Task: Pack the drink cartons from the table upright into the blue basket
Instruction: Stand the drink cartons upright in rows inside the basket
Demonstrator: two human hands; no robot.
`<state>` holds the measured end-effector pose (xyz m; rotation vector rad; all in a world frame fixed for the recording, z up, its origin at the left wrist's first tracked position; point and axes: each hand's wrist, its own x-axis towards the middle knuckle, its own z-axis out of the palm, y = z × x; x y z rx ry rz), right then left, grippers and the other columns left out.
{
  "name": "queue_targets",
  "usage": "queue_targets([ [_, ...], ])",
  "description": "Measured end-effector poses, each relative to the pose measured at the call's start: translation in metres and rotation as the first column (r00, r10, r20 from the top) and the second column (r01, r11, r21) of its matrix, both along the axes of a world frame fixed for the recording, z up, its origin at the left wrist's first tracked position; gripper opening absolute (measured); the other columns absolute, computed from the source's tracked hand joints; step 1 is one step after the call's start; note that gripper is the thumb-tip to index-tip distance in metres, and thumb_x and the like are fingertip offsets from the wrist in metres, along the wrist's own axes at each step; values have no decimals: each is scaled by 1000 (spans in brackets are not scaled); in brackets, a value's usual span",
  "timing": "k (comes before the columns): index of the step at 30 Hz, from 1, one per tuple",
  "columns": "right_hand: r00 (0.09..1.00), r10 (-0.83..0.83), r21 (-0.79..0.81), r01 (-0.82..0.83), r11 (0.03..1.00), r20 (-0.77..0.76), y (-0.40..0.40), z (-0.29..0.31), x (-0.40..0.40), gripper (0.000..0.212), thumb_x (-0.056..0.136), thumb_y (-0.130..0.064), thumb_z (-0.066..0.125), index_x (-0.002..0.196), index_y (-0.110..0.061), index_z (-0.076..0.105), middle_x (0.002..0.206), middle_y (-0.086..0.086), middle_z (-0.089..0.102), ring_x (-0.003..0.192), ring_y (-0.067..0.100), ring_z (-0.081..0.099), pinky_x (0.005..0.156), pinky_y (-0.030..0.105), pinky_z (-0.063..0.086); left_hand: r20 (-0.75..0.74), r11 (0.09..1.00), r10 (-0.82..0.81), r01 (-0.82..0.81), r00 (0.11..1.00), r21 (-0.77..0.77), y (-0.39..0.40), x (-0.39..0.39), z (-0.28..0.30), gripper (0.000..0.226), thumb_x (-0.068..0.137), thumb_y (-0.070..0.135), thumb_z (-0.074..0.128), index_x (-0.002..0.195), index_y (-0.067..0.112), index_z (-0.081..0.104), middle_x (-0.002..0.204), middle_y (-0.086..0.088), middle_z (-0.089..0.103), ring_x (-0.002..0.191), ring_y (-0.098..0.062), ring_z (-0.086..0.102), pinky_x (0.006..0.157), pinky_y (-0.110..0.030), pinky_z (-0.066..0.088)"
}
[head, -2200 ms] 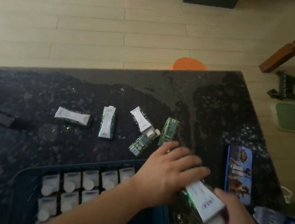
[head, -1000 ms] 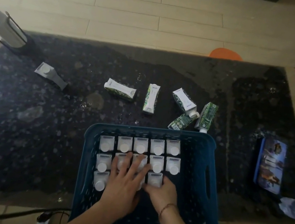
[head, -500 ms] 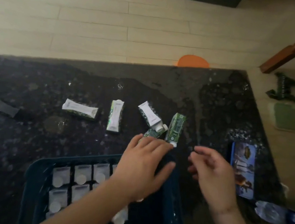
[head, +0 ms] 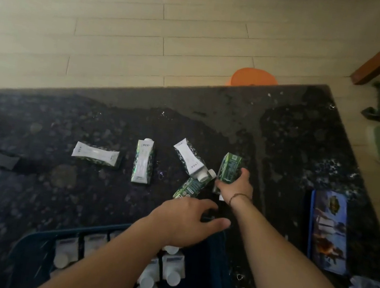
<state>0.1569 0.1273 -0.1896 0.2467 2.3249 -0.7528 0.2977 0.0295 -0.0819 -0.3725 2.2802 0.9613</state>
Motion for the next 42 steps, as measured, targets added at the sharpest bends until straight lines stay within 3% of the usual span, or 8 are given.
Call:
queue_targets([
  [5, 994, -102, -93, 99, 991, -30, 17, 22, -8, 65, 72, -32, 72, 130, -17, 47, 128, 12, 57, 109, 29, 59, 90, 39, 51, -223, 987, 163, -158, 961, 37, 0, 5, 4, 53, 89, 64, 45, 136, 42, 41, 132, 12, 57, 114, -10, 57, 94, -34, 49],
  [9, 942, -302, -379, 335, 863, 147, 39, 91, 3, 23, 80, -30, 57, 95, -14, 65, 96, 15, 69, 72, 28, 67, 56, 39, 56, -573, 974, 134, -213, 809, -72, -2, 10, 4, 71, 86, 37, 63, 148, 33, 29, 153, 11, 34, 137, -14, 37, 109, -40, 39],
  [13, 868, -160, -513, 416, 751, 470, 74, 178, 40, 40, 90, -34, 44, 108, -4, 62, 76, 23, 62, 43, 25, 53, 35, 25, 38, -721, 953, -123, -120, 682, -277, 13, 0, 19, 92, 74, 55, 67, 150, 31, 22, 161, 1, 18, 148, -24, 13, 116, -51, 21],
  [17, 818, 18, -565, 381, 732, 575, 96, 226, 86, 66, 78, -65, 44, 109, -10, 66, 81, 26, 67, 47, 31, 56, 36, 27, 43, -826, 989, -100, -36, 555, -144, 27, 11, 41, 60, 74, 42, 74, 127, 21, 58, 125, 3, 61, 112, -20, 58, 84, -42, 51],
  [21, 932, 63, -468, 120, 876, 357, 108, 246, 130, 54, 59, -40, 77, 110, -29, 61, 82, 9, 74, 63, 38, 69, 51, 41, 55, -794, 992, -89, -15, 601, -123, 42, 60, 44, 41, 78, 35, 71, 116, 21, 63, 107, 4, 64, 95, -21, 59, 68, -39, 51],
  [25, 956, 218, -323, -147, 935, 197, 116, 239, 186, 56, 57, -36, 86, 107, -38, 59, 92, -2, 74, 75, 15, 71, 71, 31, 58, -726, 995, 8, -79, 688, -64, 59, 126, 24, 54, 83, 45, 66, 131, 23, 53, 129, 4, 56, 118, -17, 51, 91, -40, 49],
  [30, 933, 330, -59, -325, 944, 144, 96, 180, 229, 68, 64, -43, 78, 127, -33, 52, 114, -8, 63, 98, 6, 59, 85, 12, 44, -202, 915, 46, -123, 978, -385, 56, 193, -33, 99, 69, 67, 61, 151, 28, 20, 161, -1, 1, 146, -32, 2, 114, -60, 10],
  [42, 973, 61, -73, -46, 996, 224, 56, 85, 238, 35, 67, -16, 78, 98, -19, 62, 83, -5, 64, 76, 12, 62, 61, 24, 48, -271, 898, 3, -122, 962, -422, 55, 215, -61, 104, 74, 43, 72, 154, 27, 7, 162, -5, -13, 147, -31, -11, 112, -64, 12],
])
